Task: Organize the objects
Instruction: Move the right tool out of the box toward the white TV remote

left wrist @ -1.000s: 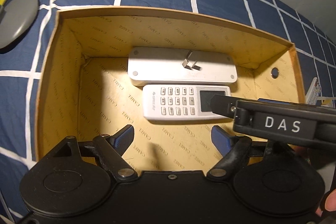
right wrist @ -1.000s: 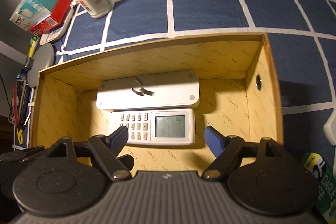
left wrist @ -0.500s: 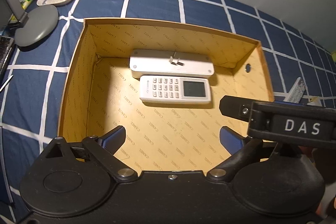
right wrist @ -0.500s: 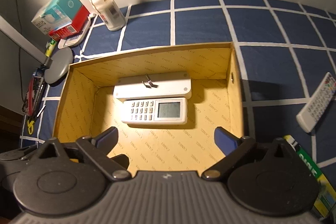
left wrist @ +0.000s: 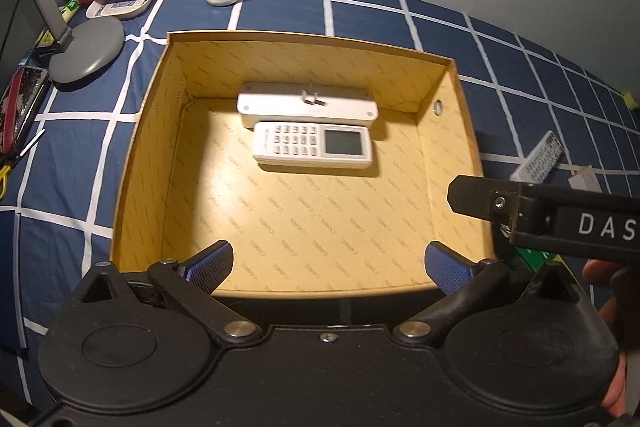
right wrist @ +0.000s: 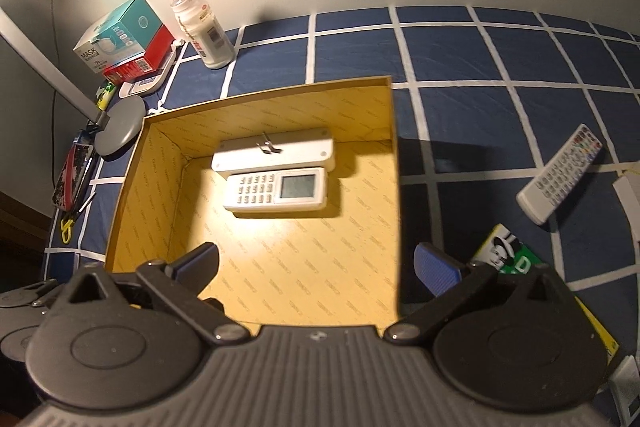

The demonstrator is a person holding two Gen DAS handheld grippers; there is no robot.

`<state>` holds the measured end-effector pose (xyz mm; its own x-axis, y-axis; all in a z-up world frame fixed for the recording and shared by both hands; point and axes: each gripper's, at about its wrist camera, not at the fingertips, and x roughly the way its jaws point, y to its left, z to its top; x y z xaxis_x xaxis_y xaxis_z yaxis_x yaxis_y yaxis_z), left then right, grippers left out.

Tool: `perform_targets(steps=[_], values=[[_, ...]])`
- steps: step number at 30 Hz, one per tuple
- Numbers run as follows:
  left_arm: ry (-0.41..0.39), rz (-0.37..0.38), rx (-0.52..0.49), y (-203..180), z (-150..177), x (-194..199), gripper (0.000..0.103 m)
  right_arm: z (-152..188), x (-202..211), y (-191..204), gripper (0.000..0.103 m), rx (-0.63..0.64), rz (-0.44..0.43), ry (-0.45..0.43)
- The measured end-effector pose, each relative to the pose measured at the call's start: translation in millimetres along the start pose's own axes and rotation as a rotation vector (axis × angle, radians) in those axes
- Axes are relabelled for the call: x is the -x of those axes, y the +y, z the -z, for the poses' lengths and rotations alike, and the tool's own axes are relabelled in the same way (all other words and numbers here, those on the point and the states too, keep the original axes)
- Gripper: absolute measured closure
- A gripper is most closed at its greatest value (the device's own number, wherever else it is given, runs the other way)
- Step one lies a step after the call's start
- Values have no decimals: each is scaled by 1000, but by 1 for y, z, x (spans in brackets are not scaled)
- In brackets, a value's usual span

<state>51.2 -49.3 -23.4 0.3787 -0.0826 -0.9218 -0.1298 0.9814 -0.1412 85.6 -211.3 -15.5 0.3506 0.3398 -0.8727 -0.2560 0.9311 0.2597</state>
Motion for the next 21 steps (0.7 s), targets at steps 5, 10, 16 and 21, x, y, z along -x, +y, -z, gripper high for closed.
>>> perform_targets(steps=[5,10,16,21], values=[[-9,-6,-15,-24,8,3,0,7,13,-23,0,-6,2,-8],[-18,-15,-20,-56,13,1,0,10,26,-57,0,-10,2,-12],[-26,-47,-8,-104,16,-4,0,7,42,-108,0,-7,2,-7],[-31,-67,20,-143,17,-12,0,1,54,-154,0,17,3,-2]])
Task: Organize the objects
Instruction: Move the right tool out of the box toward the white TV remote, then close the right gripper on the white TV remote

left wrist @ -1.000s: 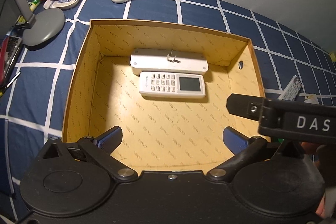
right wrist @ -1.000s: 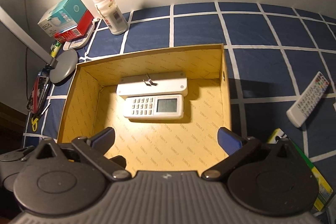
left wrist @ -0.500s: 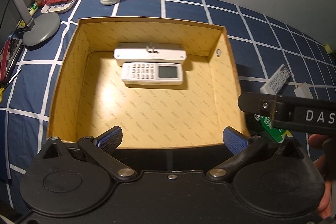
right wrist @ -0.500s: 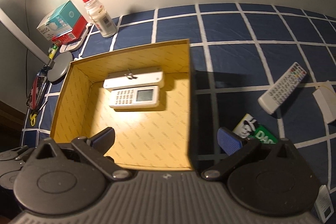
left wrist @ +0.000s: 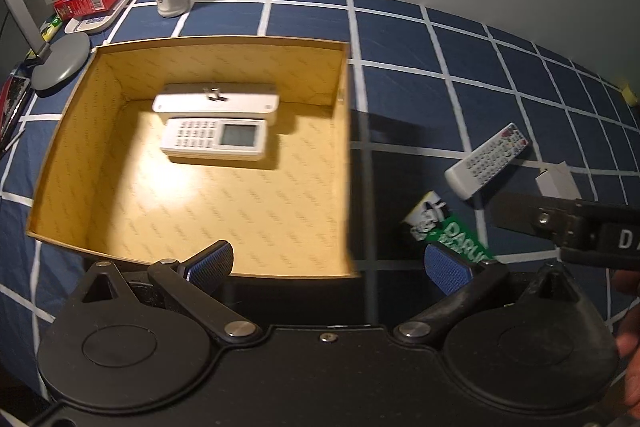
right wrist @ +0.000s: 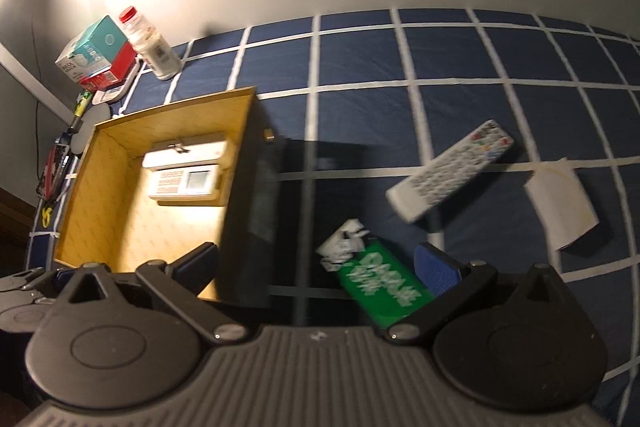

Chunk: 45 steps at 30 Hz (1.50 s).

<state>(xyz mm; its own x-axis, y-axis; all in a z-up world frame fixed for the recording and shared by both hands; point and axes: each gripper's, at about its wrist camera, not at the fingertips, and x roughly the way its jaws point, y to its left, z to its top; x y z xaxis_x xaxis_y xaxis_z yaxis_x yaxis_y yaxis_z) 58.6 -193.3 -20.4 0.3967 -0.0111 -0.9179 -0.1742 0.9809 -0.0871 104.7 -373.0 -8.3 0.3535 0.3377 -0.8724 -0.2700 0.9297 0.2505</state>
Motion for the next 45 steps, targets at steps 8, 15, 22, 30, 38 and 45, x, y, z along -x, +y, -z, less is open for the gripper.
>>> perform_targets(steps=[8,15,22,30,38,45], values=[[4,-32,27,-59,2,-16,0,-9,13,-74,0,26,22,6],[0,-47,67,-95,1,-31,0,-21,14,-129,0,66,27,15],[6,-70,115,-122,-4,-50,0,-45,6,-164,0,120,3,48],[31,-85,182,-142,-15,-79,0,-79,-18,-180,0,217,-27,104],[74,-86,237,-159,-37,-121,0,-120,-73,-194,0,245,-84,185],[113,-84,290,-169,-54,-160,0,-140,-130,-199,0,298,-120,277]])
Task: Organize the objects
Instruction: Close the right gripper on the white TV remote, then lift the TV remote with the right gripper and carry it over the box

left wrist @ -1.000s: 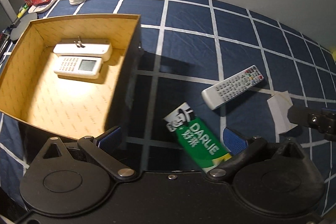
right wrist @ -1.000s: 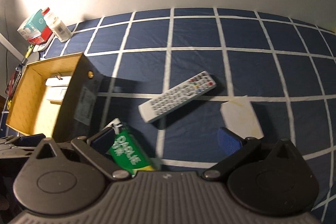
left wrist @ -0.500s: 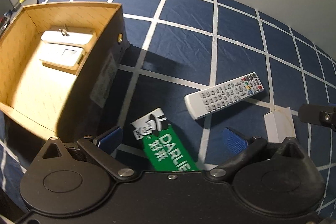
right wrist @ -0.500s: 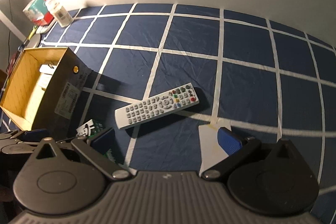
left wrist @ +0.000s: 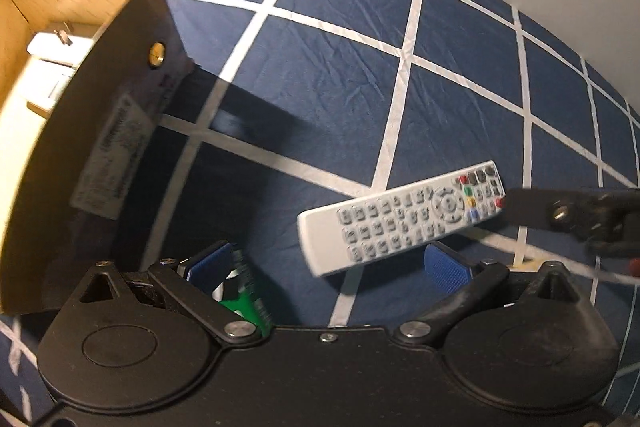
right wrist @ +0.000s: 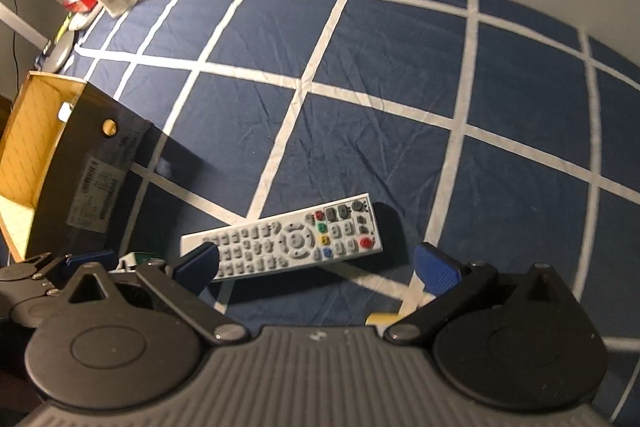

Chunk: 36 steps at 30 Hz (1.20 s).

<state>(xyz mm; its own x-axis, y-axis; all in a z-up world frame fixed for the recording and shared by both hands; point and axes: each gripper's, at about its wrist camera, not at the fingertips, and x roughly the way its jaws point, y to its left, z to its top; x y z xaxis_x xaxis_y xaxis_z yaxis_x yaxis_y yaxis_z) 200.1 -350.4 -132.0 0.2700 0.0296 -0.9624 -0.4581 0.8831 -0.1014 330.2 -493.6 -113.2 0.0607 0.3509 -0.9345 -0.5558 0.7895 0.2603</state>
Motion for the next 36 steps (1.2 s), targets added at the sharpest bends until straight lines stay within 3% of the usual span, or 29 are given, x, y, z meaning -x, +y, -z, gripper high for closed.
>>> perform_targets(steps=[15,29,36], values=[[80,-6,107,-11,-6,-50,0,-22,-72,-14,0,61,-59,130],[108,47,148,-12,-6,-65,0,-24,-83,-5,4,109,-43,159],[101,52,143,-15,-7,-66,3,-24,-81,-3,13,120,-26,153]])
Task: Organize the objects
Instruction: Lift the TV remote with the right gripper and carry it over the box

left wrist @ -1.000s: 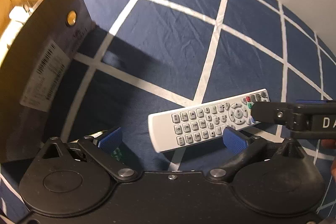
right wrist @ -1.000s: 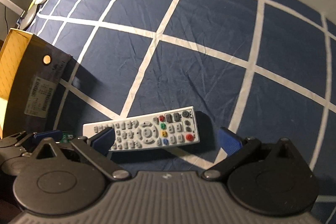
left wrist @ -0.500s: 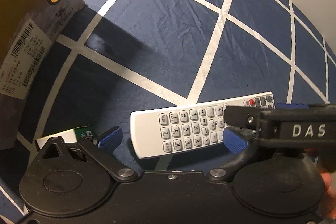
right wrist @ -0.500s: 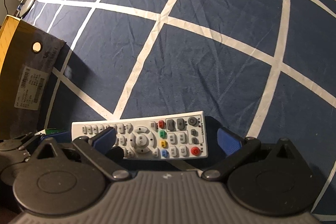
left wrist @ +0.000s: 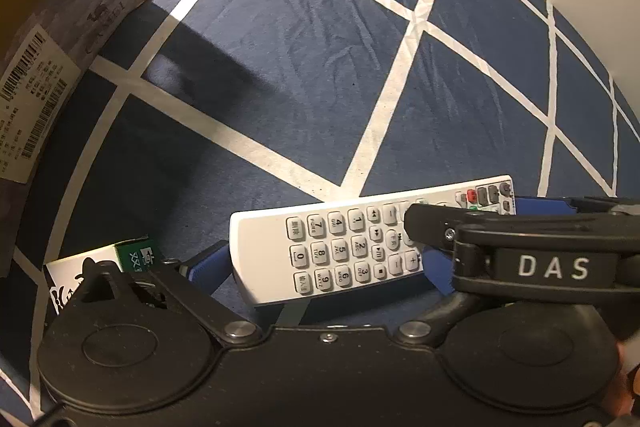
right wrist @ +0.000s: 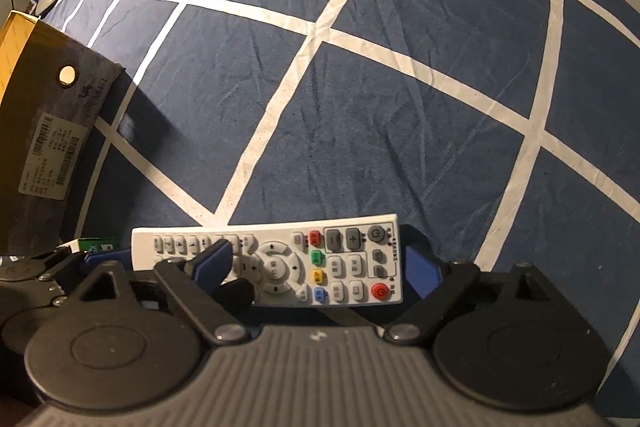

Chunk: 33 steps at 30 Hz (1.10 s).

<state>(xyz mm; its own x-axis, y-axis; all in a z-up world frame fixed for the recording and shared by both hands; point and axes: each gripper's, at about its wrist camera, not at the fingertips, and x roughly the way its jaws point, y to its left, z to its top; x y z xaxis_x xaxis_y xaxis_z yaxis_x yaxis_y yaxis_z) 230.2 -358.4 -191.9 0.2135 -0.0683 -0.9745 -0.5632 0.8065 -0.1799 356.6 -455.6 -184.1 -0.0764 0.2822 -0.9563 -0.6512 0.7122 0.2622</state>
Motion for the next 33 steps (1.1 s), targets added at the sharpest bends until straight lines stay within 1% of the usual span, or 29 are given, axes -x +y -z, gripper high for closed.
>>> perform_targets(steps=[7,13,24,33], values=[[3,0,-18,1,3,3,7,5,1,1,15,-6,16,-12],[-7,-2,-45,-2,6,11,7,11,9,3,15,-27,13,-31],[-64,23,-122,-3,15,56,7,31,53,21,15,-71,37,-119],[-92,47,-208,7,26,90,7,59,83,48,15,-140,63,-182]])
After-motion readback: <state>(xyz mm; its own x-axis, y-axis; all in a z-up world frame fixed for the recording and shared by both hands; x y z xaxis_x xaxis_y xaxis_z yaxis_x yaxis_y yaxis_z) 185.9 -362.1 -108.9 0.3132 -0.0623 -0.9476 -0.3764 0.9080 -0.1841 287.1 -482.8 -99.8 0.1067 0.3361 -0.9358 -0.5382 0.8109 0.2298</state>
